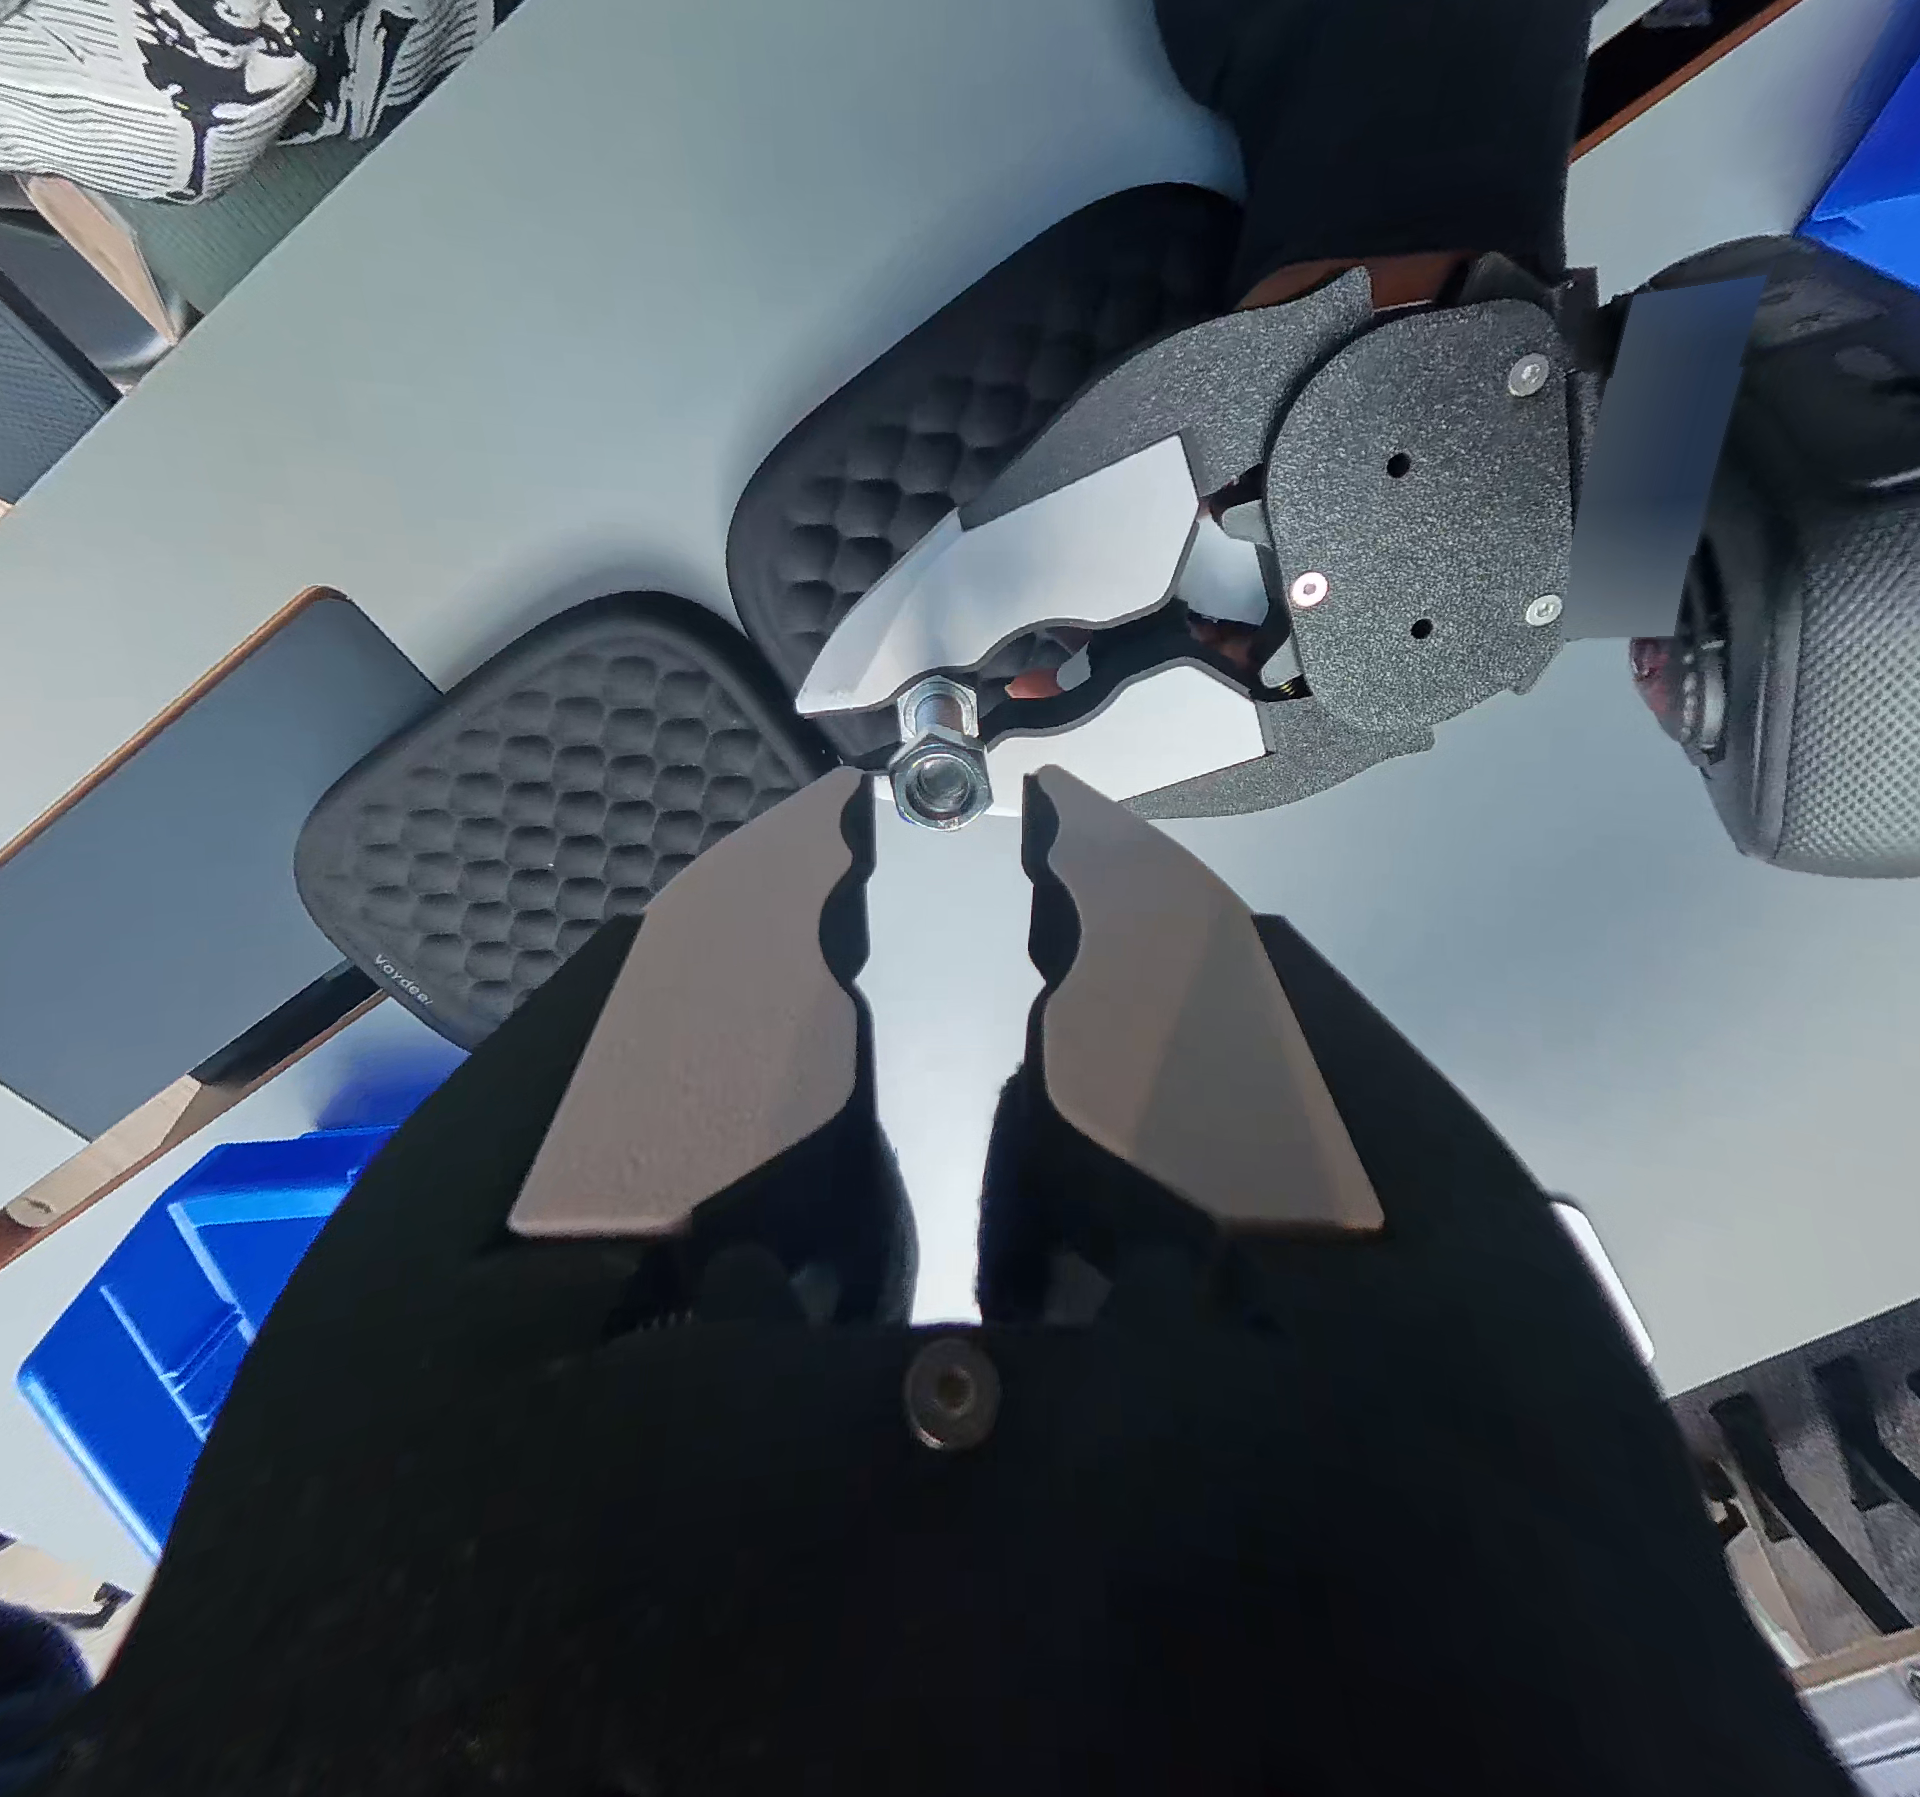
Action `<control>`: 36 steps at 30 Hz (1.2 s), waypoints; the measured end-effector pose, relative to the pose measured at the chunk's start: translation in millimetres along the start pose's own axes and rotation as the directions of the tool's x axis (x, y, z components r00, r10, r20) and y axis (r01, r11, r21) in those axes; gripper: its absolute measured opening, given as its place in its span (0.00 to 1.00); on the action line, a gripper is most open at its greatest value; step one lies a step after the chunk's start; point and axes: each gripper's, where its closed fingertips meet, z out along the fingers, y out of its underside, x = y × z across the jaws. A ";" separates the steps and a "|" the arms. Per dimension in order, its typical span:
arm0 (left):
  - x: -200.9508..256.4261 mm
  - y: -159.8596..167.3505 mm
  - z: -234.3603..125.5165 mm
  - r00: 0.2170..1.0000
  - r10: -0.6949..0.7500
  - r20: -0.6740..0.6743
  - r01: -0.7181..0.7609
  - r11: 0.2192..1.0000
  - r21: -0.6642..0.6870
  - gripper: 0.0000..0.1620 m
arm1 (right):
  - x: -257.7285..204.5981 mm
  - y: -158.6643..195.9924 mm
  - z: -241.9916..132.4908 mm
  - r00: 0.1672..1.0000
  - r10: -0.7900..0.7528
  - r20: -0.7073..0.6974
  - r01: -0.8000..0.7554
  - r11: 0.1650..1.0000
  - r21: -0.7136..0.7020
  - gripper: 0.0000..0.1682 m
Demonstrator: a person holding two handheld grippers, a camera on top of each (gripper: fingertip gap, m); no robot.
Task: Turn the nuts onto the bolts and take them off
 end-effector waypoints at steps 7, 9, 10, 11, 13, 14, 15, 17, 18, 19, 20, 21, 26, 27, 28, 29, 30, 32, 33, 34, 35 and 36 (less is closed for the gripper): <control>-0.9 0.1 0.3 1.000 0.003 0.010 -0.003 1.000 -0.002 0.09 | 0.2 -0.9 1.8 0.995 0.089 -0.037 -0.089 0.996 0.011 0.10; -2.2 0.3 0.4 1.000 0.003 0.020 -0.002 1.000 -0.003 0.09 | 0.0 1.0 1.9 0.978 0.205 -0.044 -0.205 0.979 0.002 0.10; -3.1 0.5 0.6 1.000 0.001 0.027 -0.001 1.000 -0.005 0.09 | -0.5 2.5 2.1 0.959 0.279 -0.046 -0.279 0.960 -0.010 0.10; -3.6 0.9 0.8 1.000 -0.001 0.030 0.001 1.000 -0.008 0.09 | -1.1 3.1 2.3 0.936 0.350 -0.049 -0.351 0.936 -0.018 0.10; -3.6 1.0 1.0 0.999 0.004 0.033 -0.004 1.000 -0.010 0.09 | -1.3 2.5 2.5 0.886 0.459 -0.070 -0.461 0.887 -0.016 0.10; -3.4 1.2 1.2 0.999 0.006 0.033 -0.005 1.000 -0.011 0.09 | -1.8 2.7 2.7 0.859 0.505 -0.081 -0.508 0.861 -0.018 0.10; -3.6 1.6 1.5 0.999 0.006 0.035 -0.006 1.000 -0.014 0.09 | -2.1 3.1 3.0 0.831 0.548 -0.094 -0.551 0.834 -0.019 0.10; -3.5 2.7 2.2 0.999 0.007 0.034 -0.006 1.000 -0.022 0.09 | -3.8 3.3 4.0 0.795 0.597 -0.110 -0.603 0.798 -0.023 0.10; -2.9 3.1 2.6 0.999 0.010 0.031 -0.009 1.000 -0.025 0.09 | -5.3 3.8 4.3 0.800 0.589 -0.114 -0.595 0.803 -0.031 0.12; -2.3 2.7 2.6 0.999 0.013 0.029 -0.012 1.000 -0.024 0.09 | -8.5 4.6 4.6 0.823 0.559 -0.105 -0.565 0.823 -0.050 0.24; -1.9 2.3 2.4 1.000 0.012 0.026 -0.012 1.000 -0.022 0.09 | -14.0 4.5 4.4 0.854 0.514 -0.079 -0.519 0.852 -0.072 0.33; -1.9 2.1 2.1 1.000 0.010 0.025 -0.010 1.000 -0.019 0.09 | -17.2 4.6 3.5 0.888 0.455 -0.067 -0.460 0.883 -0.089 0.36; -0.2 1.2 1.4 1.000 0.010 0.010 -0.010 1.000 -0.012 0.09 | -11.2 -0.6 -0.6 0.990 0.128 -0.059 -0.132 0.989 -0.071 0.30; 0.1 1.3 1.5 1.000 0.011 0.008 -0.011 1.000 -0.012 0.09 | -9.9 -4.7 -1.1 0.995 0.087 -0.046 -0.089 0.995 -0.039 0.28; 0.6 1.3 1.5 1.000 0.012 0.005 -0.012 1.000 -0.012 0.09 | -8.2 -7.4 -1.5 0.998 0.050 -0.039 -0.050 0.999 -0.016 0.25; 1.2 1.4 1.5 1.000 0.013 0.001 -0.013 1.000 -0.013 0.09 | -7.6 -7.2 -1.4 0.999 0.017 -0.029 -0.017 1.000 -0.013 0.24; 1.2 1.5 1.7 1.000 0.014 0.001 -0.014 1.000 -0.014 0.09 | -6.2 -4.6 -0.8 1.000 -0.007 -0.023 0.006 1.000 -0.028 0.24; 1.8 1.6 1.8 1.000 0.015 -0.003 -0.015 1.000 -0.015 0.09 | -5.0 -1.1 1.2 1.000 -0.021 0.000 0.021 0.999 -0.047 0.24; 1.7 1.5 1.8 1.000 0.015 -0.003 -0.015 1.000 -0.015 0.09 | -4.4 -2.2 2.0 1.000 -0.026 0.005 0.026 0.999 -0.040 0.23; 1.7 1.4 1.7 1.000 0.014 -0.003 -0.014 1.000 -0.013 0.09 | -4.4 -3.6 2.5 0.999 -0.035 0.008 0.035 0.999 -0.033 0.21; 1.7 1.1 1.5 1.000 0.013 -0.004 -0.013 1.000 -0.012 0.09 | -3.6 -4.3 3.0 0.999 -0.044 0.003 0.044 0.999 -0.031 0.19; 1.7 0.8 1.4 1.000 0.012 -0.005 -0.012 1.000 -0.010 0.09 | -3.2 -4.7 3.3 0.999 -0.052 -0.004 0.052 0.998 -0.029 0.15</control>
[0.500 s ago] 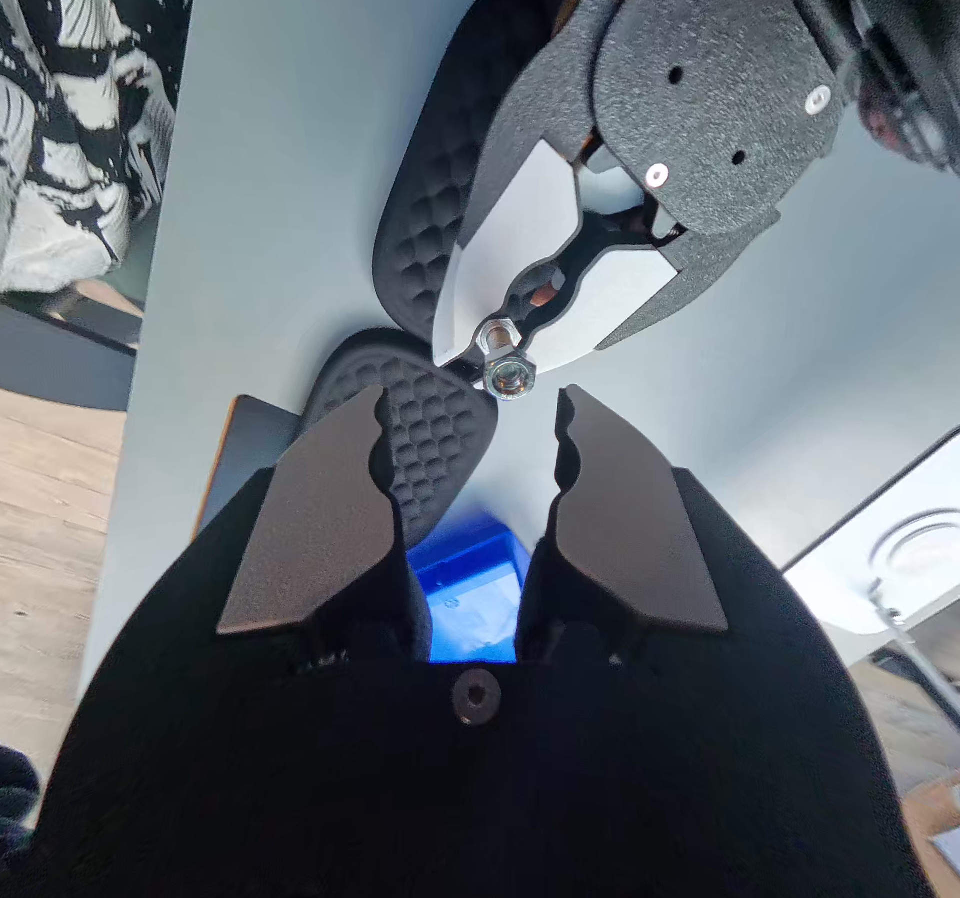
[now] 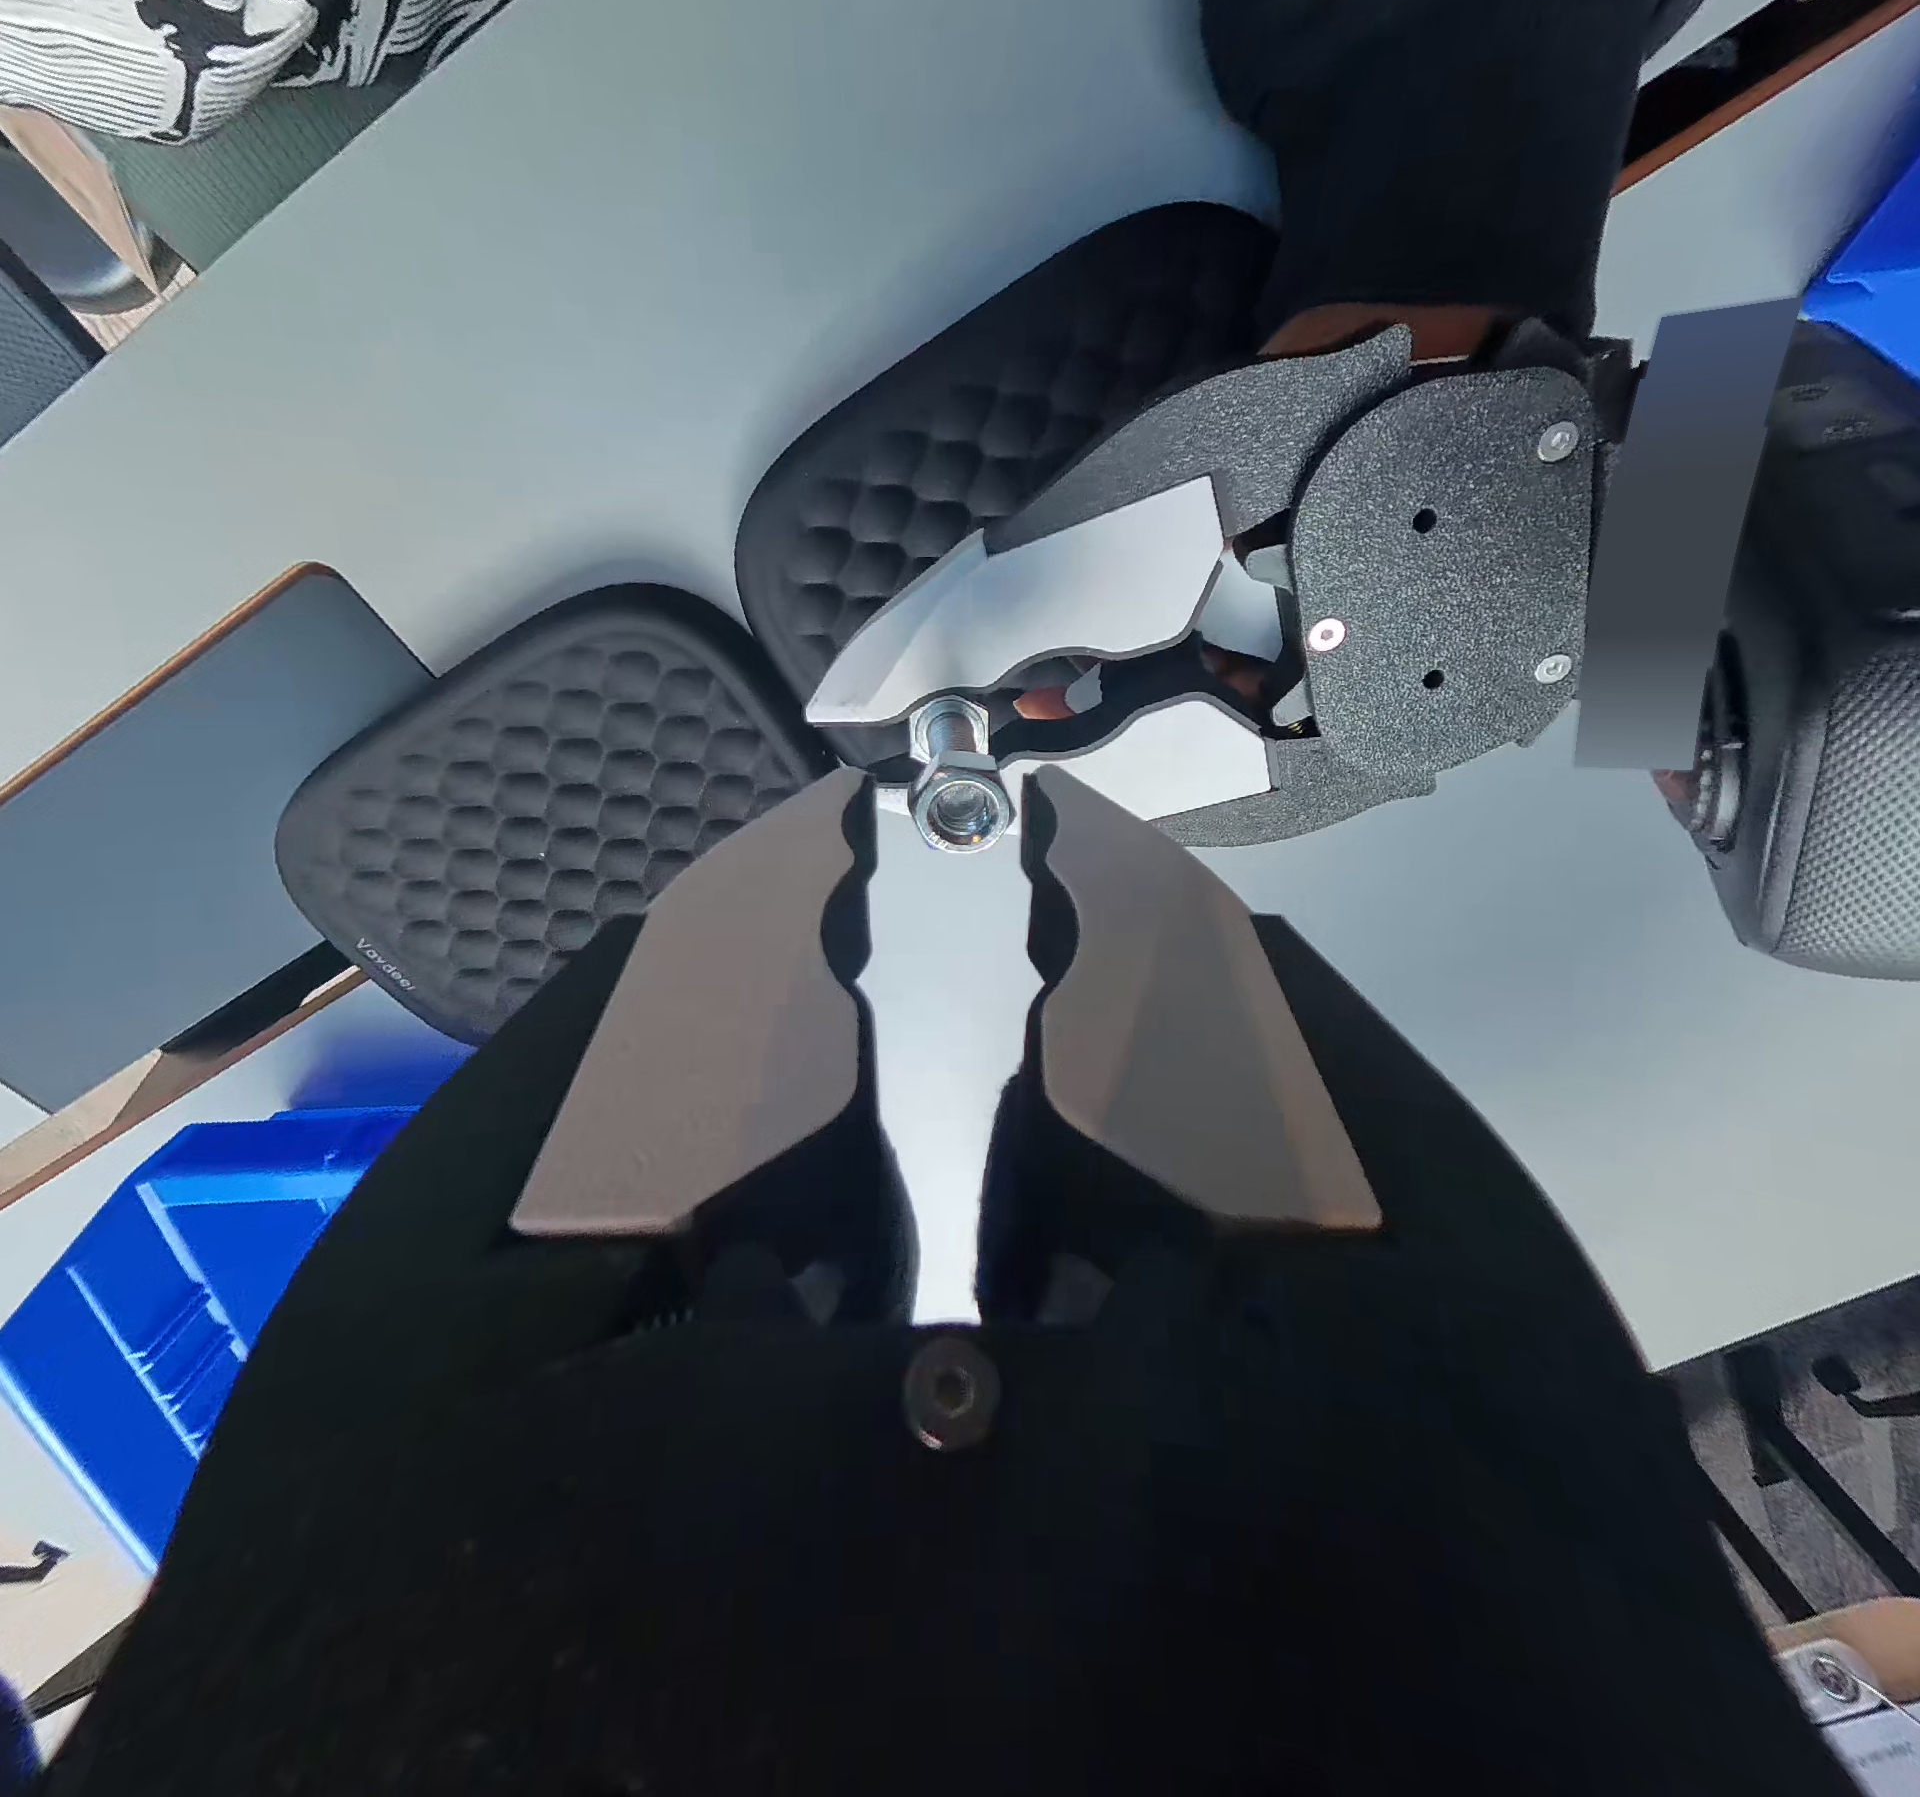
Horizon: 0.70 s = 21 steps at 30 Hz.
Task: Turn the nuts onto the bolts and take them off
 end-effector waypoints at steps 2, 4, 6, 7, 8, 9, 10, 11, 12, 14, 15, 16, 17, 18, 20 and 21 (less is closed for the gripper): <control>-0.1 -0.1 -0.1 1.000 -0.001 0.000 0.001 1.000 0.001 0.09 | 2.0 0.0 0.4 1.000 0.006 -0.023 -0.006 1.000 0.003 0.12; -0.4 0.7 0.5 1.000 0.000 0.004 0.000 1.000 -0.005 0.09 | 1.7 0.3 1.0 0.998 0.054 -0.027 -0.054 0.999 0.001 0.11; -0.6 0.7 0.7 1.000 0.003 0.007 -0.003 1.000 -0.007 0.09 | 2.7 -0.7 1.1 0.989 0.140 -0.039 -0.140 0.990 0.003 0.11; -0.9 0.5 0.5 1.000 0.004 0.010 -0.004 1.000 -0.005 0.09 | 3.8 -0.6 0.9 0.978 0.202 -0.049 -0.202 0.979 0.002 0.11; -1.4 0.1 0.3 1.000 0.002 0.014 -0.002 1.000 -0.002 0.09 | 5.2 -0.1 0.7 0.959 0.277 -0.061 -0.277 0.961 0.000 0.11; -2.2 -0.1 0.1 1.000 -0.001 0.018 0.001 1.000 -0.001 0.09 | 5.5 1.3 0.5 0.932 0.357 -0.069 -0.358 0.934 -0.005 0.11; -2.9 -0.1 -0.1 1.000 -0.004 0.022 0.004 1.000 0.000 0.09 | 5.5 1.8 0.4 0.899 0.431 -0.076 -0.432 0.902 -0.006 0.11; -2.8 -0.2 0.0 1.000 -0.003 0.021 0.003 1.000 0.000 0.09 | 5.4 1.6 0.5 0.864 0.497 -0.085 -0.499 0.867 -0.003 0.11; -2.5 -0.1 0.2 1.000 -0.001 0.021 0.001 1.000 -0.001 0.09 | 4.8 1.7 0.7 0.830 0.551 -0.091 -0.553 0.833 -0.002 0.11; -2.8 1.2 1.1 1.000 0.002 0.024 -0.001 1.000 -0.011 0.09 | 4.0 2.8 1.8 0.769 0.630 -0.106 -0.635 0.773 -0.008 0.11; -2.7 1.9 1.5 1.000 0.001 0.023 -0.001 1.000 -0.015 0.09 | 3.7 2.5 2.3 0.752 0.650 -0.107 -0.655 0.756 -0.010 0.11; -2.2 2.0 1.6 1.000 0.004 0.020 -0.003 1.000 -0.016 0.09 | 3.2 2.0 2.4 0.754 0.648 -0.107 -0.652 0.758 -0.013 0.12; -1.4 1.2 1.3 1.000 0.007 0.017 -0.007 1.000 -0.012 0.09 | 3.3 2.3 1.6 0.775 0.622 -0.113 -0.628 0.778 -0.020 0.19; -1.3 0.6 0.9 1.000 0.008 0.017 -0.008 1.000 -0.008 0.09 | 2.3 2.4 0.0 0.809 0.578 -0.106 -0.584 0.811 -0.031 0.24; -1.3 0.4 0.6 1.000 0.005 0.014 -0.005 1.000 -0.005 0.09 | -0.9 -1.3 -3.9 0.897 0.436 -0.076 -0.439 0.898 -0.028 0.29; -0.8 0.3 0.5 1.000 0.007 0.011 -0.007 1.000 -0.005 0.09 | -2.3 -2.0 -5.3 0.934 0.351 -0.066 -0.353 0.935 -0.029 0.30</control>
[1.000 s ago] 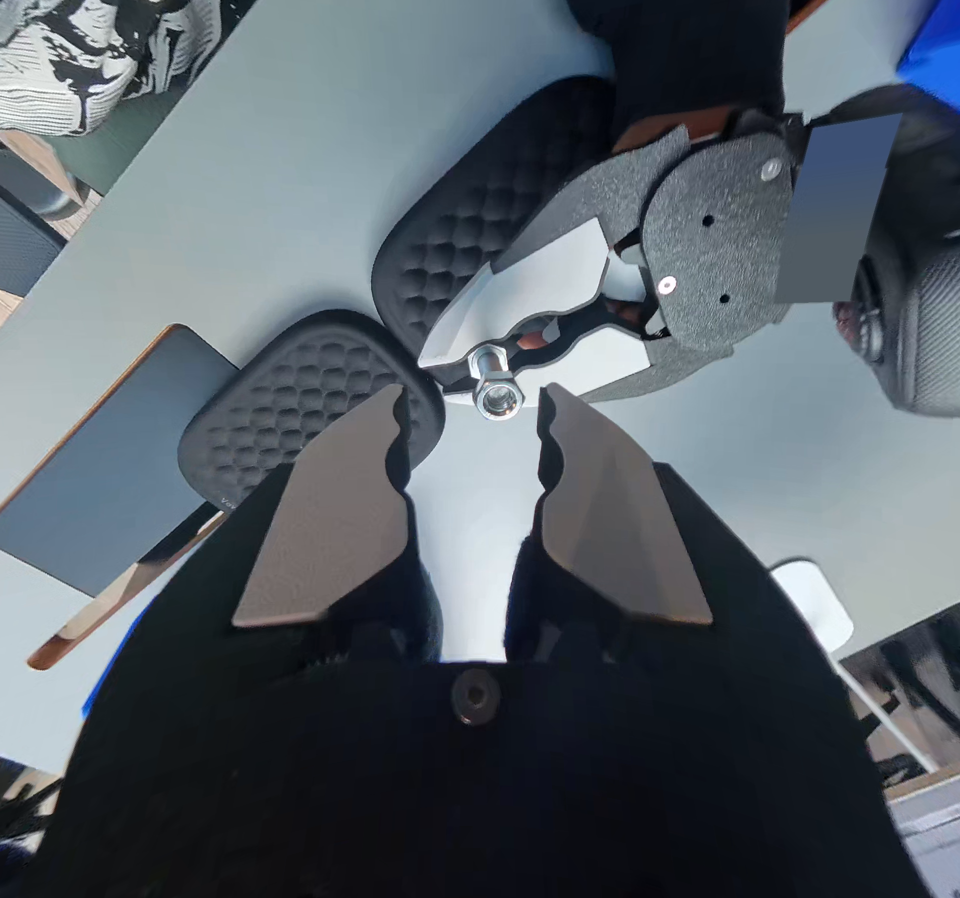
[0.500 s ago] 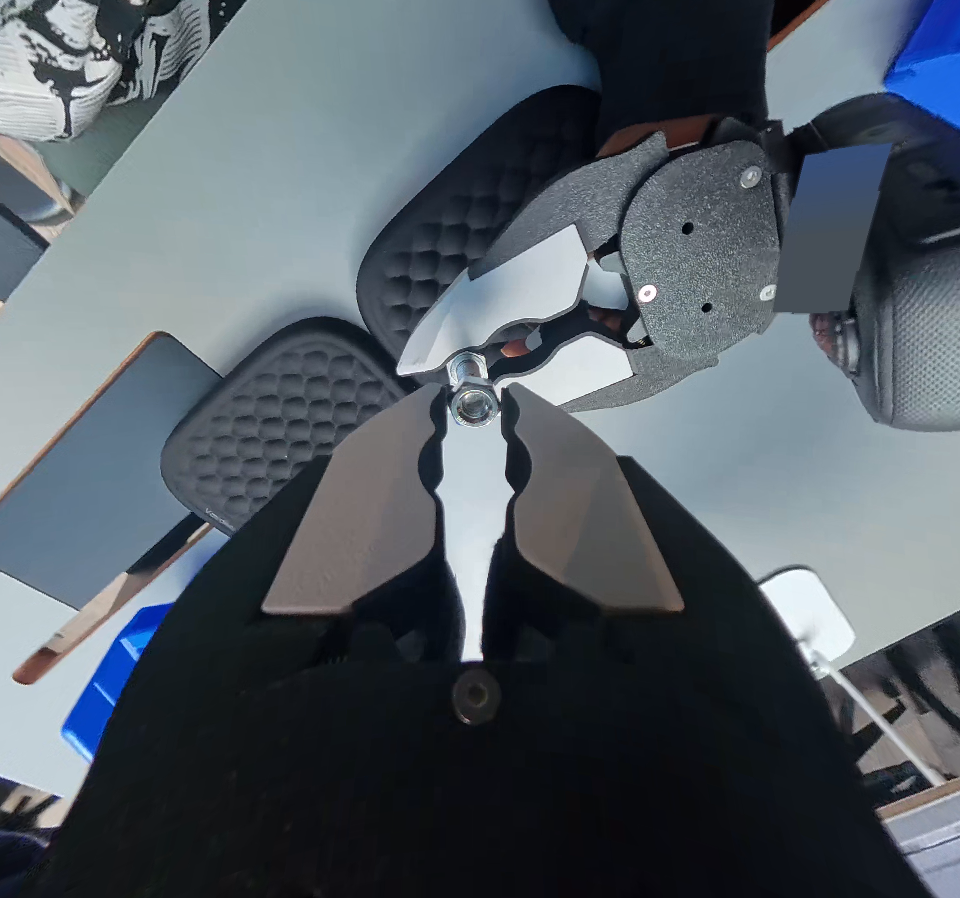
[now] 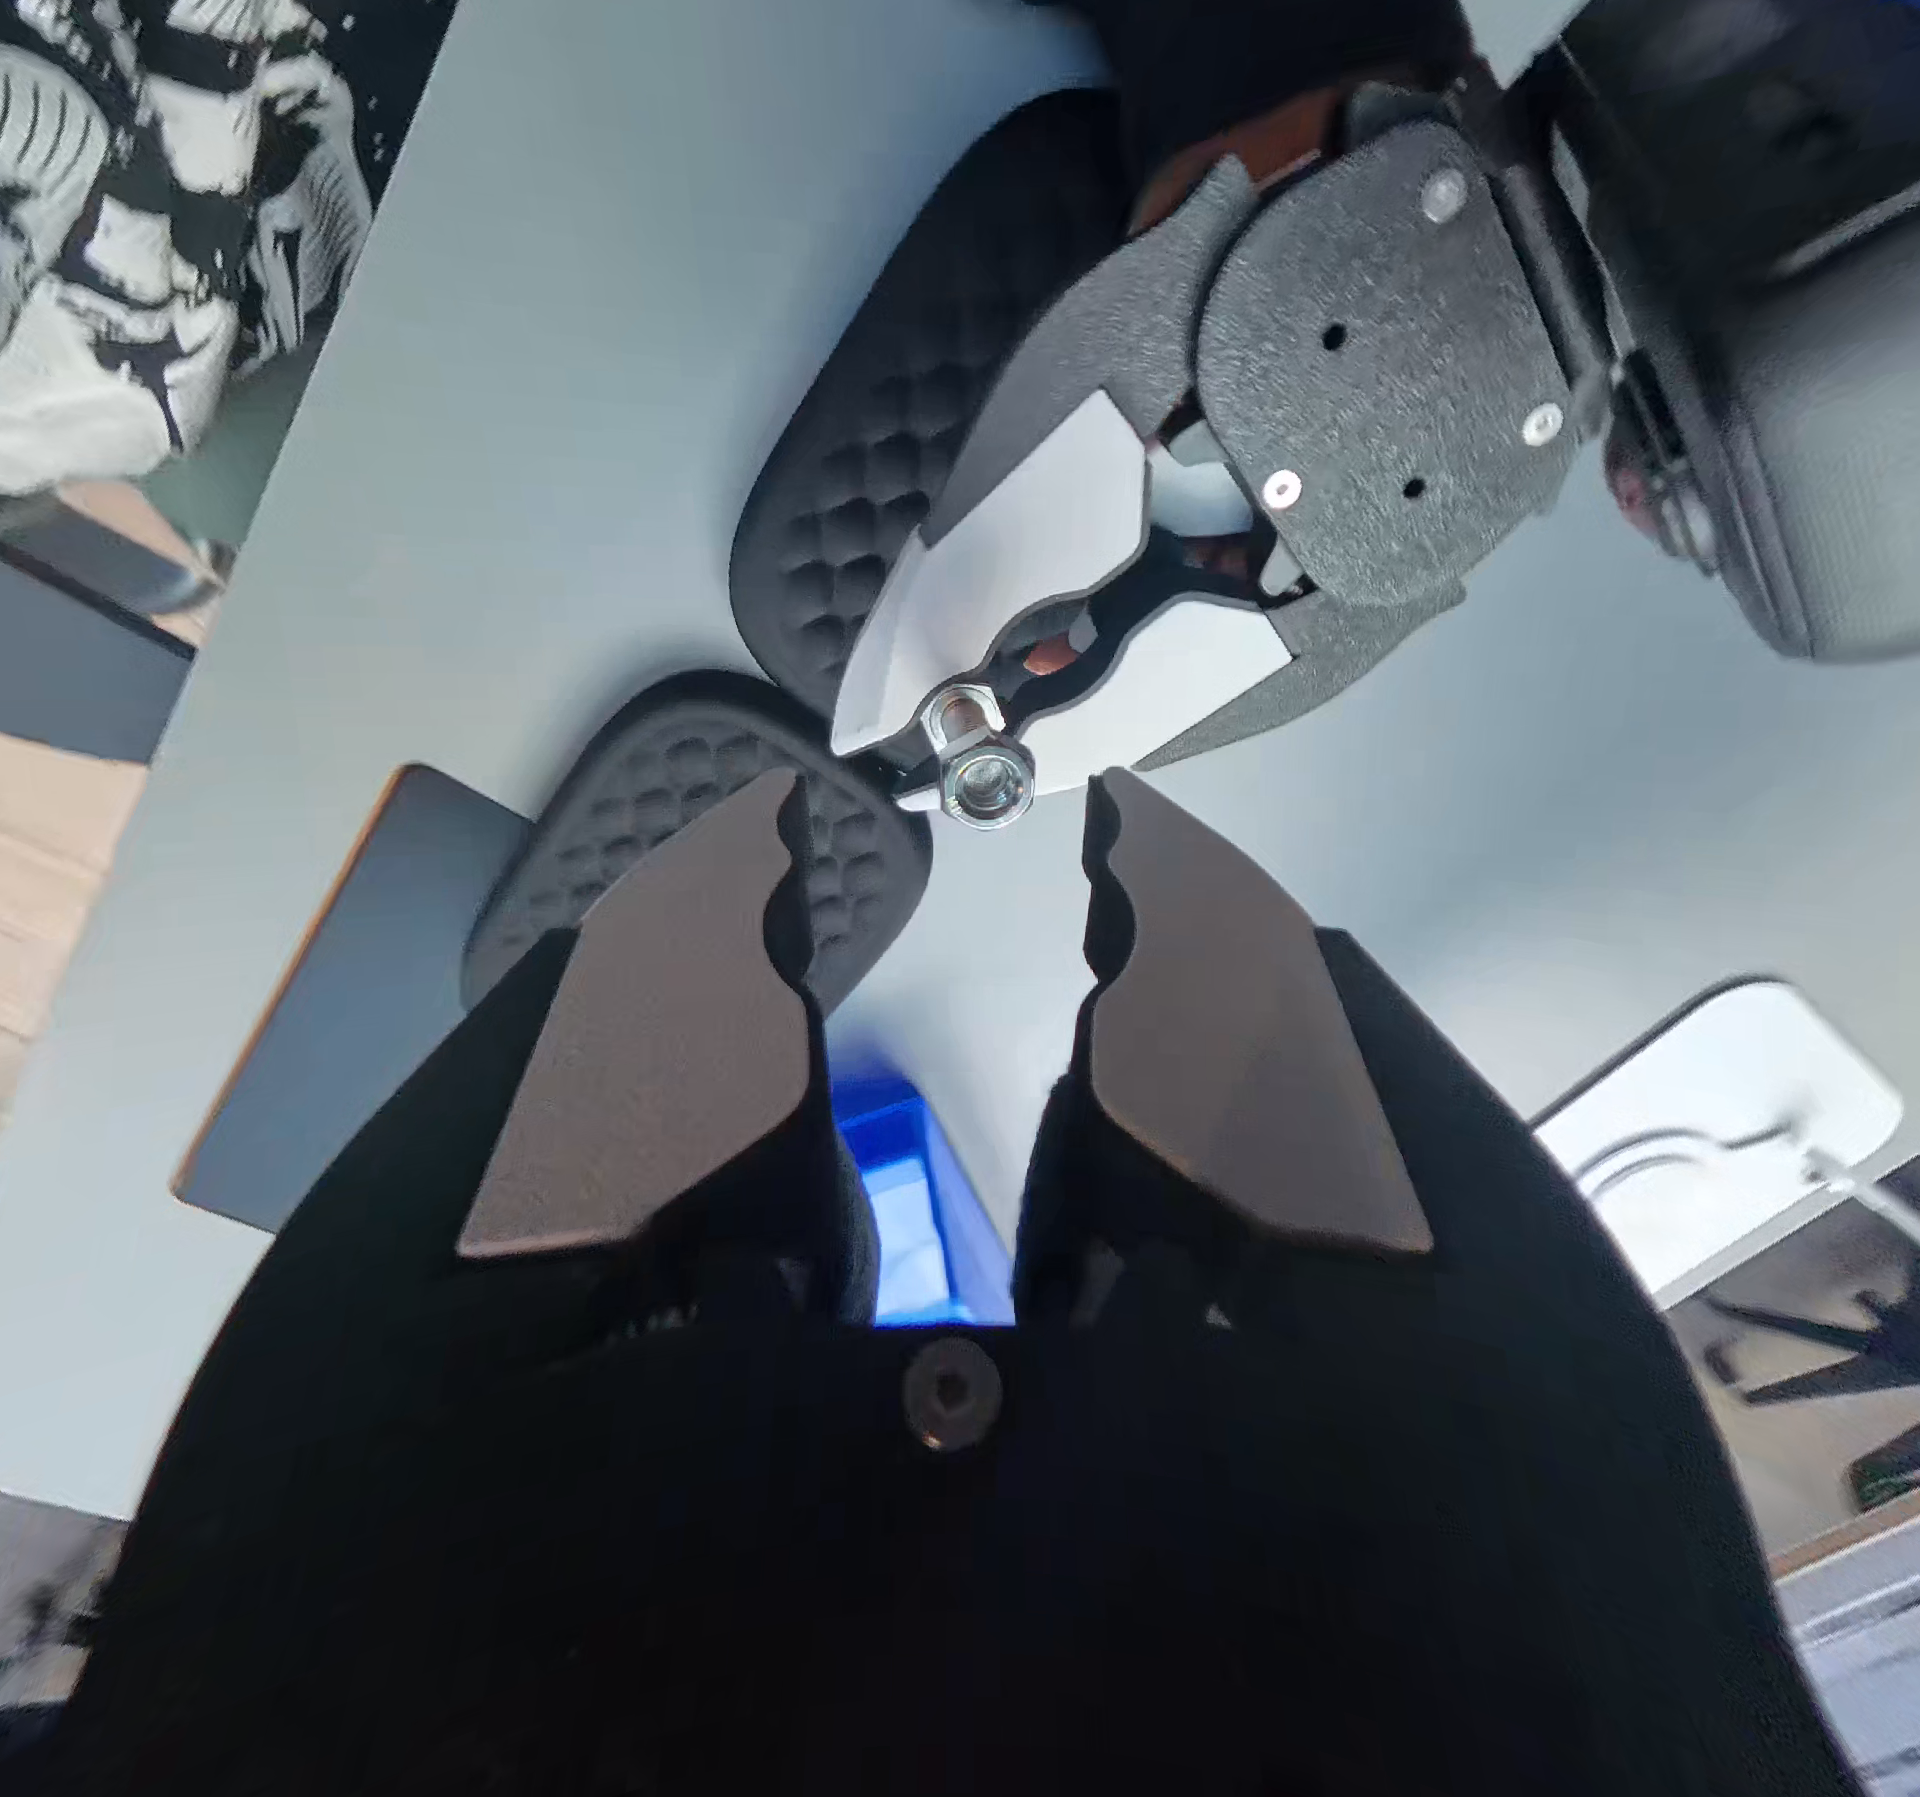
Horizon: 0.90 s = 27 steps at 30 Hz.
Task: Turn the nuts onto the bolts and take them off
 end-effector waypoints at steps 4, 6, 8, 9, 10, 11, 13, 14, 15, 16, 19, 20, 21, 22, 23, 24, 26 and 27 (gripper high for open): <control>1.6 0.4 0.2 1.000 0.003 -0.011 -0.003 1.000 -0.003 0.09 | -2.9 1.8 2.9 0.969 -0.242 0.048 0.242 0.970 0.019 0.23; 2.2 0.5 0.4 1.000 0.006 -0.014 -0.006 1.000 -0.005 0.09 | -1.3 -2.1 4.3 0.964 -0.258 0.071 0.254 0.966 0.056 0.21; 2.6 0.8 0.7 1.000 0.007 -0.016 -0.007 1.000 -0.008 0.09 | 1.1 -4.1 5.9 0.958 -0.277 0.073 0.272 0.959 0.074 0.19; 2.6 0.8 0.7 1.000 0.008 -0.016 -0.008 1.000 -0.008 0.09 | 3.1 -3.6 7.1 0.956 -0.288 0.064 0.283 0.956 0.070 0.17; 3.0 0.7 0.6 1.000 0.008 -0.018 -0.008 1.000 -0.007 0.09 | 4.5 -2.5 8.4 0.953 -0.297 0.057 0.293 0.954 0.064 0.14; 3.0 0.6 0.6 1.000 0.009 -0.018 -0.009 1.000 -0.007 0.09 | 5.3 -1.7 9.4 0.953 -0.301 0.049 0.298 0.953 0.059 0.11; 2.3 0.8 0.6 1.000 0.005 -0.015 -0.005 1.000 -0.007 0.09 | 6.5 -1.9 9.5 0.965 -0.261 0.035 0.259 0.964 0.060 0.11; 2.1 0.3 0.3 1.000 0.005 -0.014 -0.005 1.000 -0.004 0.09 | 6.9 -1.8 9.0 0.976 -0.214 0.030 0.212 0.976 0.058 0.11; 1.7 -0.2 0.0 1.000 0.004 -0.012 -0.004 1.000 -0.001 0.09 | 7.0 -1.4 8.8 0.987 -0.156 0.025 0.154 0.987 0.052 0.11; 1.5 -0.3 -0.2 1.000 0.003 -0.011 -0.003 1.000 0.000 0.09 | 7.1 -0.7 8.8 0.996 -0.090 0.017 0.089 0.995 0.045 0.11; 1.5 0.7 0.6 1.000 0.005 -0.008 -0.005 1.000 -0.007 0.09 | 5.9 0.4 9.4 0.993 0.120 -0.021 -0.120 0.993 0.016 0.11; 1.5 0.9 0.8 1.000 0.007 -0.007 -0.007 1.000 -0.009 0.09 | 5.8 0.5 9.6 0.979 0.200 -0.035 -0.200 0.980 0.010 0.11; 1.5 1.1 0.9 1.000 0.007 -0.006 -0.007 1.000 -0.010 0.09 | 5.9 0.8 9.7 0.959 0.281 -0.050 -0.281 0.960 0.003 0.11; 1.1 1.3 0.9 1.000 0.006 -0.004 -0.006 1.000 -0.011 0.09 | 5.9 1.5 9.8 0.936 0.346 -0.065 -0.347 0.938 -0.003 0.11; 0.9 1.6 1.0 1.000 0.005 -0.004 -0.005 1.000 -0.013 0.09 | 5.7 1.5 10.1 0.920 0.384 -0.077 -0.385 0.923 -0.004 0.11; 1.5 1.8 1.2 1.000 0.006 -0.007 -0.006 1.000 -0.014 0.09 | 5.3 1.1 10.2 0.916 0.391 -0.088 -0.393 0.920 -0.003 0.11; 1.8 1.1 0.9 1.000 0.007 -0.009 -0.007 1.000 -0.009 0.09 | 6.5 1.4 9.6 0.922 0.371 -0.114 -0.374 0.927 -0.008 0.14; 1.8 0.4 0.3 1.000 0.005 -0.010 -0.005 1.000 -0.004 0.09 | 6.5 1.4 9.1 0.930 0.349 -0.112 -0.352 0.936 -0.010 0.20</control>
